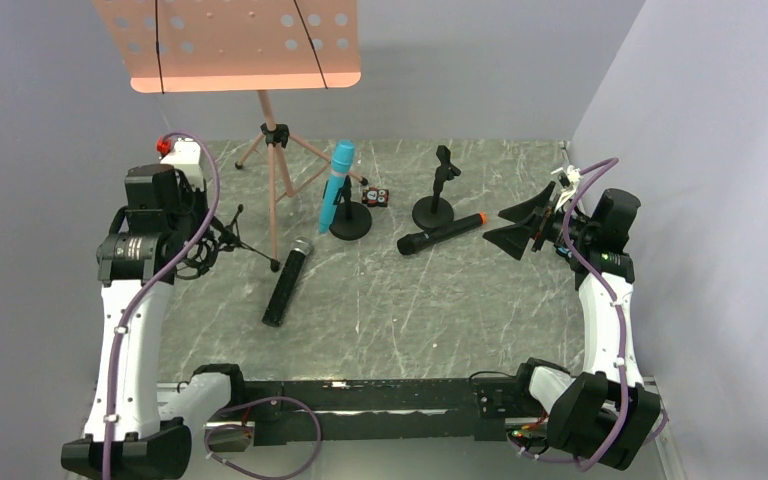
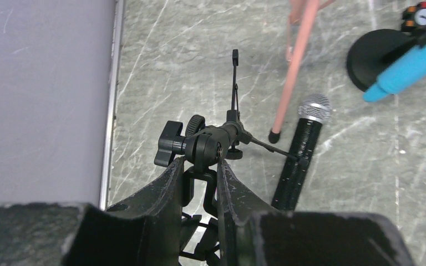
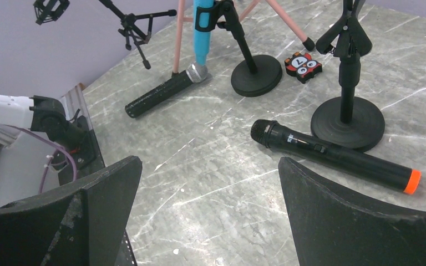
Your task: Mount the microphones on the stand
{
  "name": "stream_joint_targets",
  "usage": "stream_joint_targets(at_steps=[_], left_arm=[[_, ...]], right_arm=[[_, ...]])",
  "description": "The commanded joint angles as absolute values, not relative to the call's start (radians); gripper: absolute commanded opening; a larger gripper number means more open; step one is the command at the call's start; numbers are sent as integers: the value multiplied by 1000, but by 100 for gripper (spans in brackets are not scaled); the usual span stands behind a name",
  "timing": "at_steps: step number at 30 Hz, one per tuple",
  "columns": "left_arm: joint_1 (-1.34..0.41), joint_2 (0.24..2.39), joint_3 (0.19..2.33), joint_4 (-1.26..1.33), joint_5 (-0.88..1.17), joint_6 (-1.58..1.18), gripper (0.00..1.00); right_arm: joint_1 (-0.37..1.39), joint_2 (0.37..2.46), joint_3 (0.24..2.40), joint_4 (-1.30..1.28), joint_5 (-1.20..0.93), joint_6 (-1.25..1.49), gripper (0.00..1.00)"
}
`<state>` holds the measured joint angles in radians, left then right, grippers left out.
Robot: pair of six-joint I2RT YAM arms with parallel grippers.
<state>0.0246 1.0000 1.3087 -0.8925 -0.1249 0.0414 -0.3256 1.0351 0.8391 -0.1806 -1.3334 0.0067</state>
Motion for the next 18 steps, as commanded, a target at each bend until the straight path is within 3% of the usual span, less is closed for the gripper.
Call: stream_joint_targets(at_steps=[1, 6, 13, 18], left_arm=[[7, 957, 1390, -897, 12, 27, 0], [-148, 925, 1392, -923, 99, -11, 0], [-419, 894, 1354, -964, 33, -94, 0], [-488, 895, 1307, -951, 3, -140, 0]], right_arm=[[-324, 1039, 850, -176, -1328, -24, 100], [-323, 1041, 853, -183, -1326, -31, 100], [-323, 1042, 856, -196, -1321, -42, 100], [-324, 1045, 856, -197, -1319, -44, 100]])
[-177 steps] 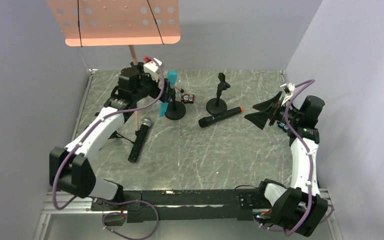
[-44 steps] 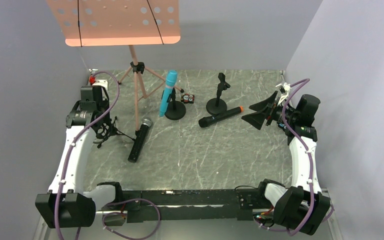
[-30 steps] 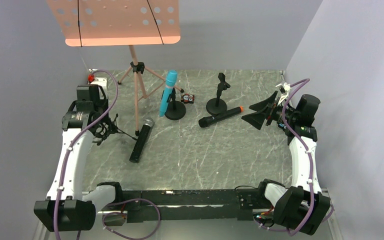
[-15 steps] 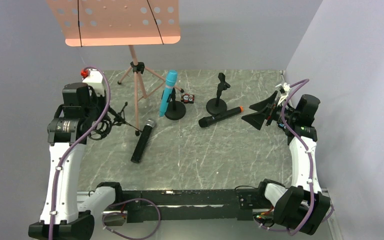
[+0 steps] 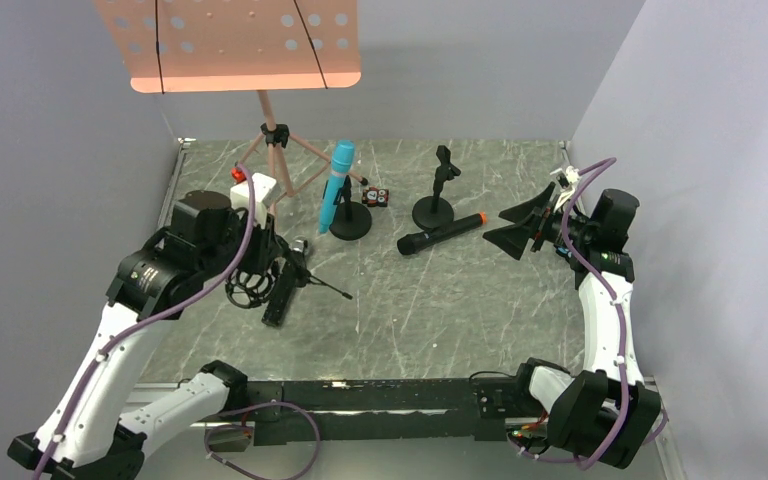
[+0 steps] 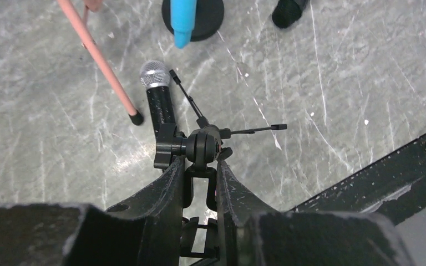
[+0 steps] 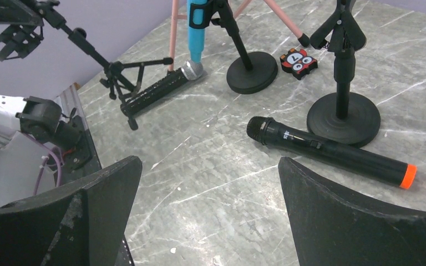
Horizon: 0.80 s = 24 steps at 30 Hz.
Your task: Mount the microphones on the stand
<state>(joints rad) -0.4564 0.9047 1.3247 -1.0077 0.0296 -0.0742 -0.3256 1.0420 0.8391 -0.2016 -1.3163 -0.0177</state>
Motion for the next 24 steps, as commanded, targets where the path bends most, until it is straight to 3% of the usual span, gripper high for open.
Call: stream_joint_targets(at_steps=[1, 9, 16, 24], left_arm=[[-504, 899, 1301, -943, 11, -147, 0], [-717, 1012, 1318, -867, 17, -167, 0], [-949, 1272, 1473, -827, 3, -64, 0], [-987, 1502, 1606, -693, 26, 62, 0]], right_arm=[[-324, 1046, 857, -199, -1318, -47, 100], [-324, 1051, 860, -209, -1314, -56, 100], [-322, 1048, 862, -215, -1312, -62, 100], [-323, 1047, 866, -225, -1313, -72, 100]])
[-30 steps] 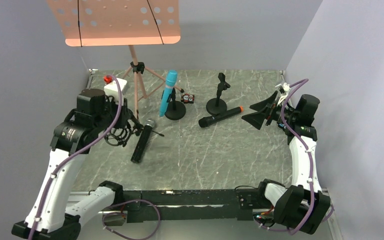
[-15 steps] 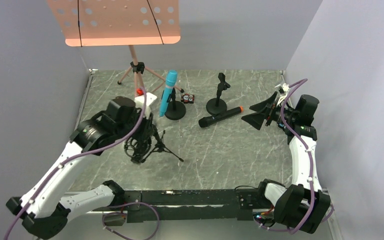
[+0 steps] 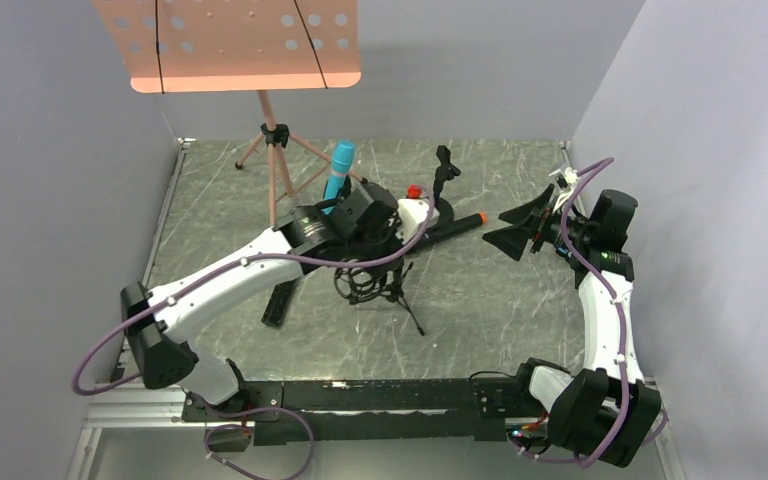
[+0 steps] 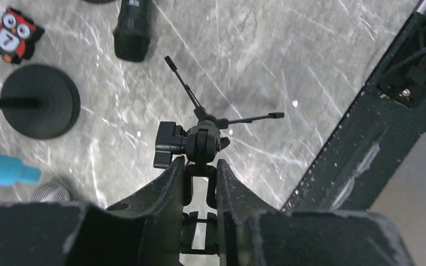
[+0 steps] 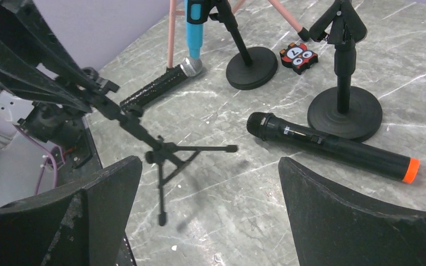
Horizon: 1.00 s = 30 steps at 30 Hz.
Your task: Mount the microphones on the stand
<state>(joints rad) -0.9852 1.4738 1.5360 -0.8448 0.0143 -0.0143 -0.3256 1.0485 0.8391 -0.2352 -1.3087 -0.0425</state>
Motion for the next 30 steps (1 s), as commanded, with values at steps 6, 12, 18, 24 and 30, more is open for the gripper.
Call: stream_joint_targets(at_steps=[6, 12, 18, 24, 30], left_arm=[[-986, 1575, 1627, -645, 3, 45, 24], [-986, 1564, 1600, -597, 16, 30, 61], [-987, 1487, 1583, -556, -34, 9, 76], [-962, 1210, 1349, -376, -89, -57, 99], [-806, 920, 1017, -346, -48, -210, 99]], right_arm=[[-322, 1049, 868, -231, -1311, -78, 100], [-322, 1055, 868, -234, -1308, -81, 100], [-323, 1060, 870, -238, -1302, -87, 100], [-324, 1062, 870, -241, -1299, -92, 100], [-323, 1057, 867, -239, -1298, -97, 100]])
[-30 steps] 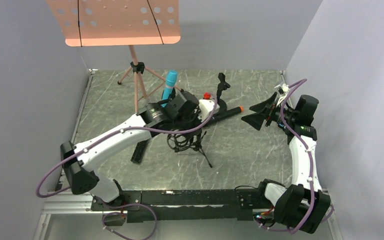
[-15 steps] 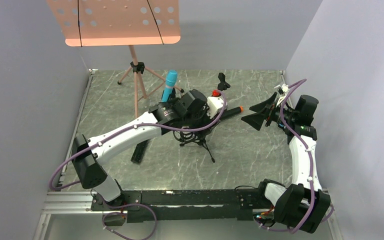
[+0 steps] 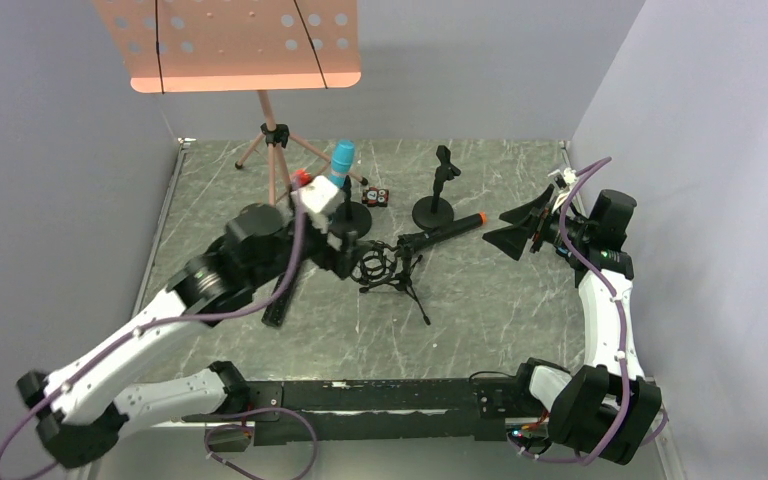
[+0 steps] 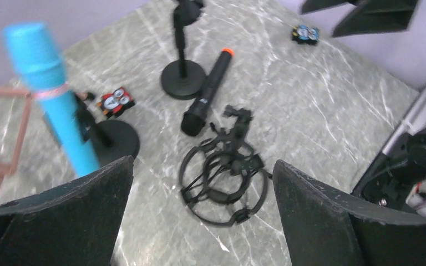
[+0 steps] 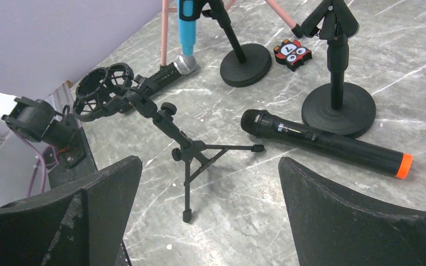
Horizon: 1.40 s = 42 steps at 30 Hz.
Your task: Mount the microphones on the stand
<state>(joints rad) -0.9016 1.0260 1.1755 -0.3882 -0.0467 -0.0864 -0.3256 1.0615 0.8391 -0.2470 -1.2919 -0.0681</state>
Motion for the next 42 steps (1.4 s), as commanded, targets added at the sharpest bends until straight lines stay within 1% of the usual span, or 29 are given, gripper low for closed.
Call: stream_joint_targets(at_steps=[1, 3, 6, 9, 15, 22, 28, 29, 30, 35, 38, 42], left_arm=[[-774, 857, 941, -359, -56, -233, 99], [-723, 783, 854, -413, -114, -281, 99], [-654, 735, 773, -522, -210, -352, 99], [-579, 751, 721, -554, -206, -389, 99], [-493, 933, 703, -574, -257, -408, 99], [-475, 1142, 730, -539, -291, -437, 99], [-457, 1286, 746, -497, -314, -422, 96], [-448, 1309, 754, -503, -305, -425, 94], [-441, 1335, 765, -503, -286, -416, 89], [-437, 1424, 793, -483, -250, -413, 76], [-437, 1449, 793, -482, -241, -421, 69], [-436, 1460, 779, -478, -242, -435, 67]], right_arm=[[-323, 1058, 865, -236, -1296, -95, 100], [-323, 1057, 864, -233, -1297, -94, 100], [-323, 1058, 862, -233, -1295, -92, 100], [-324, 1060, 862, -233, -1292, -94, 100], [-325, 1066, 862, -238, -1285, -103, 100], [-325, 1068, 861, -233, -1289, -97, 100], [-323, 1069, 862, -235, -1287, -100, 100], [-324, 1069, 862, -235, -1287, -101, 100], [-325, 1070, 862, -236, -1287, -101, 100], [-324, 1072, 862, -238, -1287, -103, 100], [-324, 1072, 864, -241, -1288, -104, 100], [-323, 1071, 863, -239, -1289, -103, 100]])
